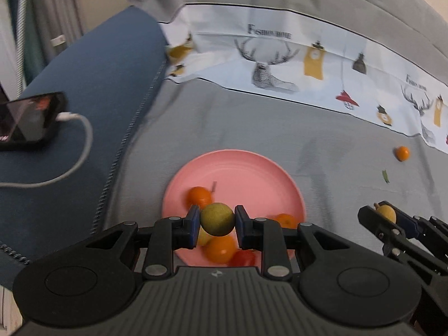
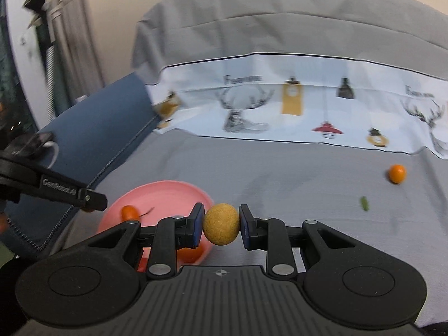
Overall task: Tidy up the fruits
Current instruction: 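Open the left tool over the plate while the right tool releases the yellow fruit onto it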
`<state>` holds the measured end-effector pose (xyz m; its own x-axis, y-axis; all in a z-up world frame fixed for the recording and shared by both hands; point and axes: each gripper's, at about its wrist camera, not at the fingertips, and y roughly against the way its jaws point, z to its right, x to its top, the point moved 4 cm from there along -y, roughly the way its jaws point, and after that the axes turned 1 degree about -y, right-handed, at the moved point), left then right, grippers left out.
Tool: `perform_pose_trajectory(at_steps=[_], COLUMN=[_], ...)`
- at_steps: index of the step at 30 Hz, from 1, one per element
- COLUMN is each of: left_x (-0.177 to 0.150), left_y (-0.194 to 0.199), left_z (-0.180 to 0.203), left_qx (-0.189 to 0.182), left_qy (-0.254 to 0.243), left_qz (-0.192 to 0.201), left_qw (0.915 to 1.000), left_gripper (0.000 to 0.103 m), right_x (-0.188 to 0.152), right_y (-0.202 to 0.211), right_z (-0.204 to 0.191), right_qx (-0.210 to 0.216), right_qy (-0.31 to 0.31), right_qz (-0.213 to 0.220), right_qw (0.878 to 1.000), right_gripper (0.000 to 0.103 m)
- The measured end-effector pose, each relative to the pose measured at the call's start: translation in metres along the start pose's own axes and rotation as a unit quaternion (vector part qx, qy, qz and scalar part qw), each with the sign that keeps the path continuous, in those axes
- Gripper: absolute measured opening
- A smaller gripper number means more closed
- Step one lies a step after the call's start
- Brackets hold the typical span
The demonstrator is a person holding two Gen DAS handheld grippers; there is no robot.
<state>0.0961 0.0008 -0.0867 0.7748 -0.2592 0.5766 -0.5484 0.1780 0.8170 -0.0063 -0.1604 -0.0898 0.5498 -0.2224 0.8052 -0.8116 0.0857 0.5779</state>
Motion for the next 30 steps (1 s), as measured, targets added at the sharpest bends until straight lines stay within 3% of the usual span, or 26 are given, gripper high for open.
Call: perform_pose_trajectory(at_steps=[11, 30], left_x=[0.001, 0.014], left_y=[-0.006, -0.035], left_z=[-0.031, -0.033], left_qx=[-0.001, 0.002], left_qy=[0.033, 0.039], left_qz=[0.0, -0.006], left_qw=[0.9995, 0.9992], left_gripper=[0.029, 0.029], right_x=[0.012, 0.006], right_y=[-0.02, -0.055], right_z=[-0.05, -0.059], right_qx=[0.031, 0.048], right_qy=[0.044, 0.049], right_qz=[-0.008, -0.032], right_qw=[0.998, 0.997], right_gripper=[0.028, 0.028])
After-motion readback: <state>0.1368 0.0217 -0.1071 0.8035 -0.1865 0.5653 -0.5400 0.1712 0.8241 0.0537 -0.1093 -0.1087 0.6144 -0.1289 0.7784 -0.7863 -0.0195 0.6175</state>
